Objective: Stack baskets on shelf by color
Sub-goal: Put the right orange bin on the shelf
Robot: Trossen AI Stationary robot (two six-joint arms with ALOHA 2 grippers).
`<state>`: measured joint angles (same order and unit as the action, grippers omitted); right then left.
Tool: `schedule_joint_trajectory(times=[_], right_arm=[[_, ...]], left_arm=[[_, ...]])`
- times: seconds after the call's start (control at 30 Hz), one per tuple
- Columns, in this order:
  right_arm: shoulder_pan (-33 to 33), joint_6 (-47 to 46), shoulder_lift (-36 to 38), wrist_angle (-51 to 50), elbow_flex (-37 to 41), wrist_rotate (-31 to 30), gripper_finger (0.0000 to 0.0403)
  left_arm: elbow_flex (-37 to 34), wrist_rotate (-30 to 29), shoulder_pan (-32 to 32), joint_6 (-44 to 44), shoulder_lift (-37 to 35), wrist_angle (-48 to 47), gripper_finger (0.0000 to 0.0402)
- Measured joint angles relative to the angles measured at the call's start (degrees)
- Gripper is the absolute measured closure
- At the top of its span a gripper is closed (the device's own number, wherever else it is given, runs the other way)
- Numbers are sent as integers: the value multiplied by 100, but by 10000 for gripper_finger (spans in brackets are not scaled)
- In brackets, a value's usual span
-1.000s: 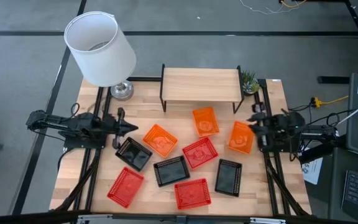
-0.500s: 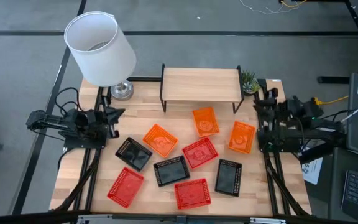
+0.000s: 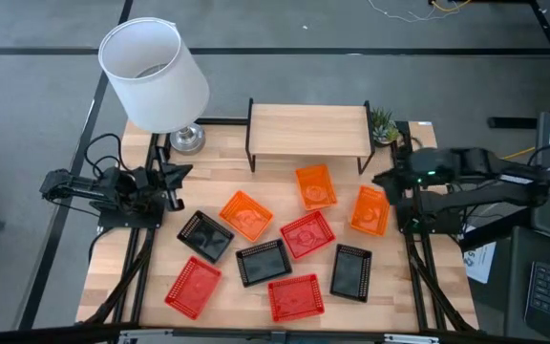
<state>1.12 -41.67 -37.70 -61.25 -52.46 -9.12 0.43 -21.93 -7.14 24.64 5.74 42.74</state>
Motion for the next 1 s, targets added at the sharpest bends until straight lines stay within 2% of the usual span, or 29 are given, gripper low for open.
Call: schedule_joint_trajectory(times=[0.23,0.4,0.7,1.0], right_arm=[[0,1028,-1024,-301,-5,127,307],[53,787,-1677,-346,-9,546,307],[-30,3497,-2854,-334,-9,578,307],[-30,5381,-3958,-334,-5,574,307]], left_arm=[[0,2,0,2,0,19,401],[0,2,0,2,0,44,401],[0,4,0,293,0,35,401],[0,4,0,291,0,17,401]])
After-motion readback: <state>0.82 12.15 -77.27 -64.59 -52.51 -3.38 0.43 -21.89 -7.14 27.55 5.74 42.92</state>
